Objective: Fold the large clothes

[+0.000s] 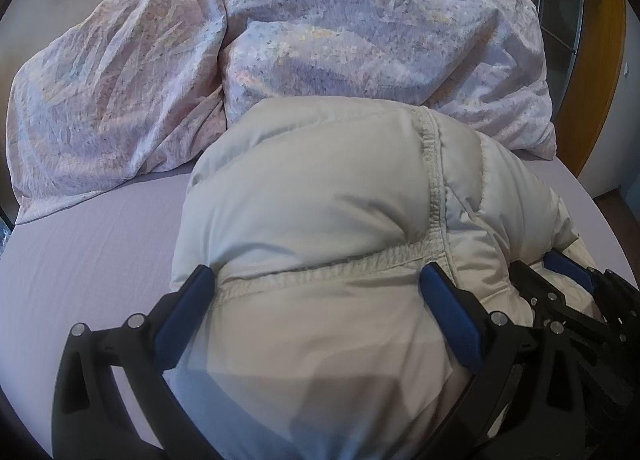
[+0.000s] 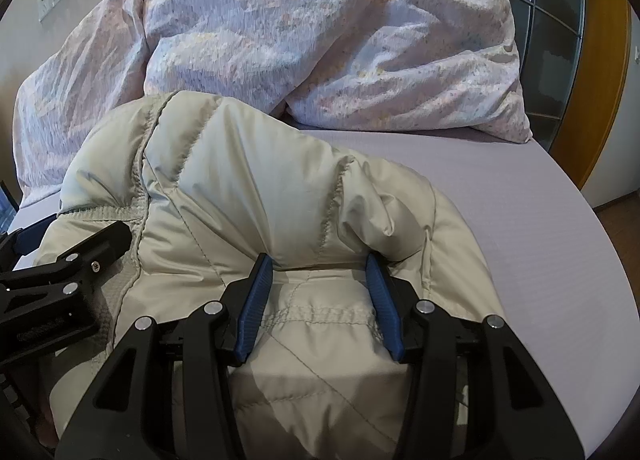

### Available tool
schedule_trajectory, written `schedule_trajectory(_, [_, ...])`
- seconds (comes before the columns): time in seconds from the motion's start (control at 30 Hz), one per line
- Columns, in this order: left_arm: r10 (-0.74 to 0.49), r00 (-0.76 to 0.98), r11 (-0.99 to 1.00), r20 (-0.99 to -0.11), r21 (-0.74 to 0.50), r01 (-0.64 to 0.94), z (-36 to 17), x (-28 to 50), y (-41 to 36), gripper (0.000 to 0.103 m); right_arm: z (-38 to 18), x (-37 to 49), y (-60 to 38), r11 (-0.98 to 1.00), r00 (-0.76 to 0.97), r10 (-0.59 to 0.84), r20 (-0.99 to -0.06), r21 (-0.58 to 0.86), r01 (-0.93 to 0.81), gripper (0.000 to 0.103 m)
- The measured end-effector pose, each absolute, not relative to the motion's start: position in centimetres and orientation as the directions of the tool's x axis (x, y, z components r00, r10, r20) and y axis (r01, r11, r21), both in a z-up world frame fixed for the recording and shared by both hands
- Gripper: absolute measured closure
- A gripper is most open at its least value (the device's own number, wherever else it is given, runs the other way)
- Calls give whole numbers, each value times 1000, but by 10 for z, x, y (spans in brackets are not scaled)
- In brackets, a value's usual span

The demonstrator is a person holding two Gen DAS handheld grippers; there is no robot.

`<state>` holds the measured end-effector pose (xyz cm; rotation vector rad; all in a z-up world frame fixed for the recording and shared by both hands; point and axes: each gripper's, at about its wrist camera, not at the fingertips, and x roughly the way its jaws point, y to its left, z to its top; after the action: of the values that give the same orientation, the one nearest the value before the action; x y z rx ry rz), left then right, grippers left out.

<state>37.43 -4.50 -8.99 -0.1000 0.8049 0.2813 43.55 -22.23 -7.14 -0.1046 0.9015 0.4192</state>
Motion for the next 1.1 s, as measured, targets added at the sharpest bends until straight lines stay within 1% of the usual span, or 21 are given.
schedule_trajectory(0.13, [210,640,961,-739,34,-276,-87,375,-45,2,-70,435,-217,919,534,276,-799,58,-390,52])
schedule_trajectory(0.2, [193,628,965,-754,30,-261,-82,372,-44,2,-65,437,-217,922,497,269,-825,72,-380,51])
schedule_trajectory(0.23, [184,624,966,-760,24,-257,-79,370,-43,2,-62,439,-221,920,467,281,-838,96,-380,48])
schedule_trajectory(0.3, [149,620,971,-770,-4,-239,-70,359,-37,2,-53,442,-232,909,409,326,-853,163,-384,40])
schedule_trajectory(0.33, [132,621,973,-772,-19,-230,-66,353,-34,2,-48,444,-238,906,391,339,-856,186,-380,32])
schedule_trajectory(0.37, [119,620,974,-776,-30,-224,-64,348,-30,2,-43,446,-247,905,371,353,-859,214,-367,18])
schedule_trajectory(0.4, [96,616,975,-782,-51,-216,-61,342,-24,2,-38,449,-258,909,352,356,-865,234,-344,10])
schedule_trajectory(0.43, [77,614,975,-786,-70,-211,-59,338,-19,2,-36,451,-267,910,339,367,-866,257,-326,7])
schedule_trajectory(0.53, [9,587,968,-809,-141,-209,-53,326,8,2,-34,465,-301,894,255,430,-866,369,-255,6])
schedule_trajectory(0.6, [-43,553,952,-832,-202,-230,-56,321,30,2,-44,476,-315,874,167,477,-863,445,-197,5])
schedule_trajectory(0.67, [-95,523,931,-847,-262,-254,-61,320,47,2,-61,486,-323,835,48,546,-836,538,-119,5])
schedule_trajectory(0.73, [-158,502,902,-851,-331,-278,-68,320,62,2,-79,490,-321,797,-48,598,-800,600,-65,4])
schedule_trajectory(0.8, [-204,496,883,-844,-378,-279,-73,320,68,2,-94,495,-315,784,-105,613,-783,619,-45,1])
schedule_trajectory(0.9, [-278,488,857,-827,-443,-262,-80,323,69,2,-109,496,-310,754,-150,648,-746,657,-8,1])
schedule_trajectory(1.0, [-347,475,825,-809,-505,-256,-90,328,66,2,-116,496,-304,740,-175,661,-730,672,-6,1])
schedule_trajectory(1.1, [-403,473,779,-783,-565,-272,-101,332,69,2,-128,496,-298,703,-225,697,-680,710,31,1])
